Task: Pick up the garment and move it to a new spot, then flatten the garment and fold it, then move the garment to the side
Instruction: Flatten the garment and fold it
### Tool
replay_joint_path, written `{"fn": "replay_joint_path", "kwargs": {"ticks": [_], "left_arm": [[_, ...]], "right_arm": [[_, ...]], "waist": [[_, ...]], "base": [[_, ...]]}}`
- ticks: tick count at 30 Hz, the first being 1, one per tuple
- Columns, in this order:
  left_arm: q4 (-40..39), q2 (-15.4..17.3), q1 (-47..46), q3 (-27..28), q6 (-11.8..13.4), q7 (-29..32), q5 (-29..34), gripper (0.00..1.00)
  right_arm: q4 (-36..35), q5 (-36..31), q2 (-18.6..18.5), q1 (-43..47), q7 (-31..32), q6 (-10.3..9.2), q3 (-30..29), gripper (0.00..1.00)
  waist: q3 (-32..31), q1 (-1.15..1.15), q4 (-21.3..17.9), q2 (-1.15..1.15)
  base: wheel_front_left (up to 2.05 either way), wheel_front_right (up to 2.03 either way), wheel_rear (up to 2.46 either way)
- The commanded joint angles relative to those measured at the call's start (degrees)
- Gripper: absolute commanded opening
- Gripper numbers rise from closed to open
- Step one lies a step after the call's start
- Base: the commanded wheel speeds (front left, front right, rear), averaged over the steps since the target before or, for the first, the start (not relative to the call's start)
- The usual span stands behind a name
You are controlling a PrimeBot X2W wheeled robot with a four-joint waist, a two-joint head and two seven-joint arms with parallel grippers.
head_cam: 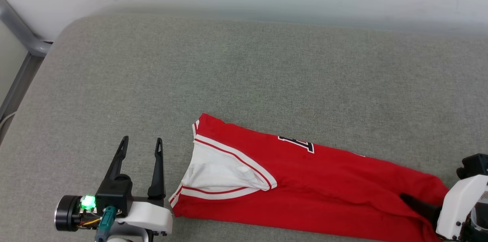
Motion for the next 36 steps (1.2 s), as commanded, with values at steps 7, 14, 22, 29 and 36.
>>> {"fn": "replay_joint_path", "kwargs": {"ticks": [7, 14, 22, 29, 36], "left_arm": [[-0.2, -2.9, 2.6, 4.0, -2.5, -0.1, 3.4, 1.00], [-0.3, -4.6, 4.4, 6.8, -3.5, -0.1, 6.1, 1.00], [0.1, -5.4, 6.1, 8.3, -4.7, -0.1, 7.8, 1.00], [-0.2, -5.9, 7.5, 8.8, -5.2, -0.1, 8.8, 1.00], [-0.5, -6.3, 7.6, 8.8, -5.6, -0.1, 9.5, 1.00]], "right_arm": [[2.6, 1.5, -2.0, 0.2, -4.1, -0.06, 2.4, 0.00], [5.1, 1.4, -7.9, 0.6, -6.3, -0.07, 1.4, 0.00], [7.2, 0.5, -13.2, 1.3, -6.1, -0.05, 0.1, 0.00], [-2.2, 2.6, -13.2, 3.9, -4.4, -0.04, -1.4, 0.00], [-15.5, 1.8, -8.8, 5.1, -0.7, -0.04, -2.7, 0.00]], "waist": [[-1.3, 0.00, -0.3, 0.00], [-3.0, 0.00, -0.6, 0.00], [-4.9, 0.00, -0.8, 0.00], [-6.0, 0.00, -0.8, 0.00], [-5.8, 0.00, -0.9, 0.00]], "base": [[0.00, 0.00, 0.00], [0.00, 0.00, 0.00], [0.00, 0.00, 0.00], [0.00, 0.00, 0.00], [0.00, 0.00, 0.00]]}}
